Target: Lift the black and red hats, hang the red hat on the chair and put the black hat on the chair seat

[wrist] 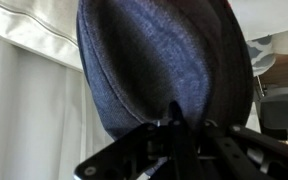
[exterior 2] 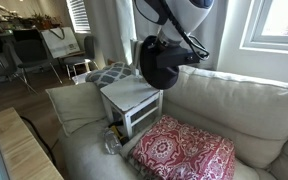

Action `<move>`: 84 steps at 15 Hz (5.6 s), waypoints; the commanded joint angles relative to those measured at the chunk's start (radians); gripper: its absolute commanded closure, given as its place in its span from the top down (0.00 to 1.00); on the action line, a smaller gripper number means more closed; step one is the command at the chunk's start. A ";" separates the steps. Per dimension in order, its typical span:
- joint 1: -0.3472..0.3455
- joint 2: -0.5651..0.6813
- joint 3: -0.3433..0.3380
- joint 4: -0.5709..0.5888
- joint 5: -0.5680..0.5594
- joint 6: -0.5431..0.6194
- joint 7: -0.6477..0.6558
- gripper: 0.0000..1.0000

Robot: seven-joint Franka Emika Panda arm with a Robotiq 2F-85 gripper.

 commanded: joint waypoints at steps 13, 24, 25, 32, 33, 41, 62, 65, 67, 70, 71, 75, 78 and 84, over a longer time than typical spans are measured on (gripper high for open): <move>0.290 0.030 -0.296 -0.015 -0.020 -0.026 0.093 0.99; 0.292 -0.060 -0.325 -0.030 -0.140 -0.063 0.323 1.00; 0.299 -0.080 -0.325 -0.034 -0.141 -0.057 0.369 1.00; 0.293 -0.057 -0.317 -0.010 -0.113 -0.043 0.345 1.00; 0.297 -0.053 -0.315 -0.013 -0.111 -0.034 0.340 1.00; 0.312 -0.138 -0.320 0.019 -0.054 0.003 0.493 1.00; 0.395 -0.133 -0.281 0.016 -0.140 -0.005 0.955 0.99; 0.398 -0.124 -0.276 0.015 -0.135 0.006 0.952 0.93; 0.397 -0.115 -0.269 0.020 -0.103 0.018 0.942 0.90; 0.402 -0.102 -0.264 0.025 -0.071 0.064 0.926 0.90; 0.402 -0.098 -0.263 0.027 -0.063 0.074 0.927 0.88; 0.404 -0.085 -0.254 0.033 -0.017 0.114 0.902 0.79; 0.406 -0.078 -0.250 0.038 0.020 0.132 0.884 0.61; 0.410 -0.073 -0.252 0.040 0.053 0.151 0.861 0.19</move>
